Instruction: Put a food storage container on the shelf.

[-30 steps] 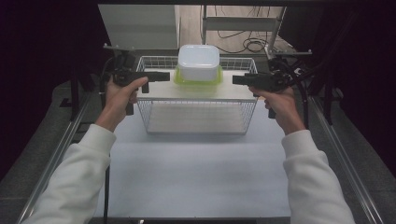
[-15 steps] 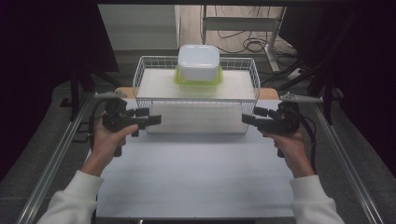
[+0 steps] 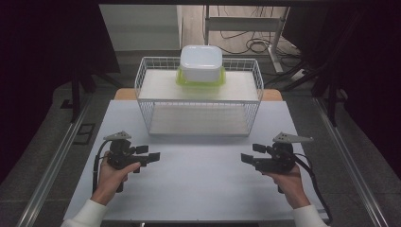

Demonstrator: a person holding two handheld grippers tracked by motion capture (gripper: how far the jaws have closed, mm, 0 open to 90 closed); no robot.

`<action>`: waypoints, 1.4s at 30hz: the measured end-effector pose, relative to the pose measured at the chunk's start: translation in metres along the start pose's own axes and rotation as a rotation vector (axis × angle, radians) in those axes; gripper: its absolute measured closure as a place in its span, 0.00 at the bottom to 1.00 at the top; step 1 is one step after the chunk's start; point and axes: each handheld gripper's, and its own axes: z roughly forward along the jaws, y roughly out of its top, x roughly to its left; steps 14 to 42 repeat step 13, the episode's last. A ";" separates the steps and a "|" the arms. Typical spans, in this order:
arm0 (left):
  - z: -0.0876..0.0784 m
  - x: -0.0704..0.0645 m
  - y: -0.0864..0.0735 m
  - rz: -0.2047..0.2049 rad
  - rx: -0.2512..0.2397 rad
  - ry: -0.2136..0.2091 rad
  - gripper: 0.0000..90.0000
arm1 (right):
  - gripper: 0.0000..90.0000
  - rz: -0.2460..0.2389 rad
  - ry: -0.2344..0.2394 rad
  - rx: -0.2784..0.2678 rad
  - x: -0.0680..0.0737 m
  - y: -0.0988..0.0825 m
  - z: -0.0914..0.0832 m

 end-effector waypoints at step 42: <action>0.009 -0.001 -0.005 0.016 0.017 0.014 0.27 | 0.24 0.026 -0.030 0.009 -0.003 -0.016 0.000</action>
